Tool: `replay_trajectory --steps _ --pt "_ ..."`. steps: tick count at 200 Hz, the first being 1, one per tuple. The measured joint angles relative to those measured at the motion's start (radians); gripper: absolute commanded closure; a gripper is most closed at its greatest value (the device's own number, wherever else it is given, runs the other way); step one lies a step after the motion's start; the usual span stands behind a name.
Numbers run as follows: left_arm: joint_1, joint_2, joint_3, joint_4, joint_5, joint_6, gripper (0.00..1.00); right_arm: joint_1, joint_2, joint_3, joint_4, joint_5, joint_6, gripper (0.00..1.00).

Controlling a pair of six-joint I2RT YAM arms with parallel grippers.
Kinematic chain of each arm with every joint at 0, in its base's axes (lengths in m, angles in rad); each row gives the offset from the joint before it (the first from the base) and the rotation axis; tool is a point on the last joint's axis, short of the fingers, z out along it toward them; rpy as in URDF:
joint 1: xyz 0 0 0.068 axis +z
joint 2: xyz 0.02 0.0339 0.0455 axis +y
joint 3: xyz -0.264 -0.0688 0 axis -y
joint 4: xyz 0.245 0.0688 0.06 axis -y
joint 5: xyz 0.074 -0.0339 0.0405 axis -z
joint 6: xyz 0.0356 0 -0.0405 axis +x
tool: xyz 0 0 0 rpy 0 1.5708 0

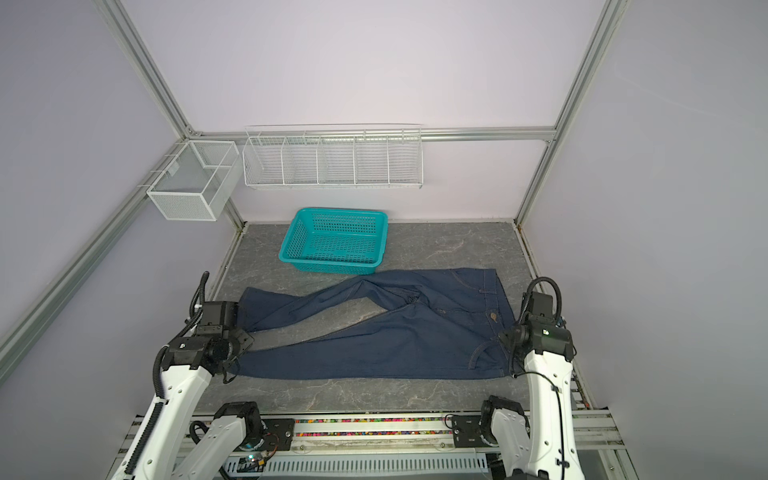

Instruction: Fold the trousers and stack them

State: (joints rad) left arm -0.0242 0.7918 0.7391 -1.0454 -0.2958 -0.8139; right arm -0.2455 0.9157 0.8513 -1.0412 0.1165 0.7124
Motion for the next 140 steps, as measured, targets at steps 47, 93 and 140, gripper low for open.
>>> replay_trajectory --steps 47,93,140 --pt "0.0 0.127 -0.002 0.113 0.199 0.048 0.47 0.077 0.307 0.031 0.28 -0.175 -0.126 0.31" --pt "0.0 0.221 -0.113 0.222 0.317 0.063 0.46 0.092 0.476 0.015 0.434 -0.226 -0.159 0.3" --pt "0.0 0.245 -0.168 0.23 0.269 0.035 0.36 0.06 0.492 -0.122 0.449 -0.206 -0.143 0.3"
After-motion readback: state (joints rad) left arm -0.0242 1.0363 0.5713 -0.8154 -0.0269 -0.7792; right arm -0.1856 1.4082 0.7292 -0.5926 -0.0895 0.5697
